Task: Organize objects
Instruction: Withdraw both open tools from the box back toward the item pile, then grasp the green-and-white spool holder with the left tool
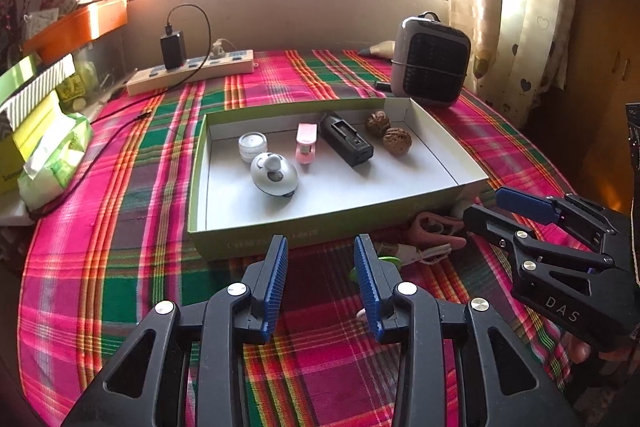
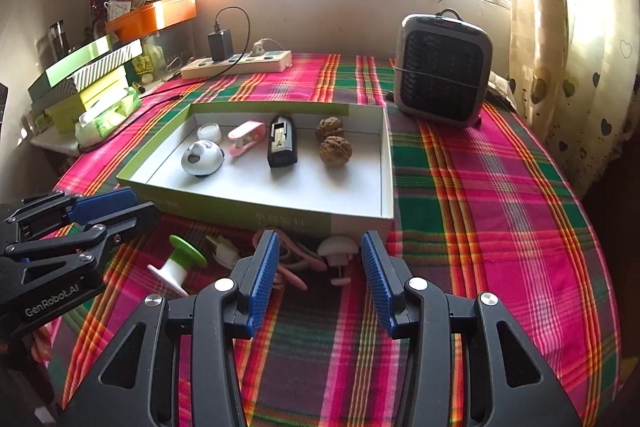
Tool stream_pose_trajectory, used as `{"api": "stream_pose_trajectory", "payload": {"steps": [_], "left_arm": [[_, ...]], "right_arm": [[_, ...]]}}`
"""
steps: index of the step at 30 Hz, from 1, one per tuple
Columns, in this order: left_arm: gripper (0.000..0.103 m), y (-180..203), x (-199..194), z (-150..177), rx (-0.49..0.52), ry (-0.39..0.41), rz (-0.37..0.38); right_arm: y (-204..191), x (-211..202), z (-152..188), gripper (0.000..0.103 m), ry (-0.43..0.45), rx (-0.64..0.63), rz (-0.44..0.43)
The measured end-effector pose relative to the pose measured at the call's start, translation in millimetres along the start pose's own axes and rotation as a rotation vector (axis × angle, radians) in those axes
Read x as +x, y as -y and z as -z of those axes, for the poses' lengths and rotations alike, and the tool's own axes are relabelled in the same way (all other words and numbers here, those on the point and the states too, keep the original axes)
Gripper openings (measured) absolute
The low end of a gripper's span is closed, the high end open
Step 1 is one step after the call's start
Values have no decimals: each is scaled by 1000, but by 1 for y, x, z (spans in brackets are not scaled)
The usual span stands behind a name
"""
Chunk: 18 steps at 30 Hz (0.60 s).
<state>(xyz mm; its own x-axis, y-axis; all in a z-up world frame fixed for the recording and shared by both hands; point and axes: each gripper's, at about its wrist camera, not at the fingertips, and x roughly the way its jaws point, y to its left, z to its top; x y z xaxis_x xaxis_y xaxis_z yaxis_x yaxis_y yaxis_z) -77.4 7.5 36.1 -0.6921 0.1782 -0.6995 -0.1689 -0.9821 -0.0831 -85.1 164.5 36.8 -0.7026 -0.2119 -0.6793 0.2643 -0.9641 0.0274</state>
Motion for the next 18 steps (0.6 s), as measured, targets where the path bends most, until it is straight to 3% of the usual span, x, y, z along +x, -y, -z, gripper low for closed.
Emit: {"api": "stream_pose_trajectory", "payload": {"steps": [11,18], "left_arm": [[41,4,3,11,-26,-41,113],[44,13,7,14,-20,-57,131]], "right_arm": [[9,-4,11,45,-9,29,6],[14,-6,16,45,-14,42,11]]}}
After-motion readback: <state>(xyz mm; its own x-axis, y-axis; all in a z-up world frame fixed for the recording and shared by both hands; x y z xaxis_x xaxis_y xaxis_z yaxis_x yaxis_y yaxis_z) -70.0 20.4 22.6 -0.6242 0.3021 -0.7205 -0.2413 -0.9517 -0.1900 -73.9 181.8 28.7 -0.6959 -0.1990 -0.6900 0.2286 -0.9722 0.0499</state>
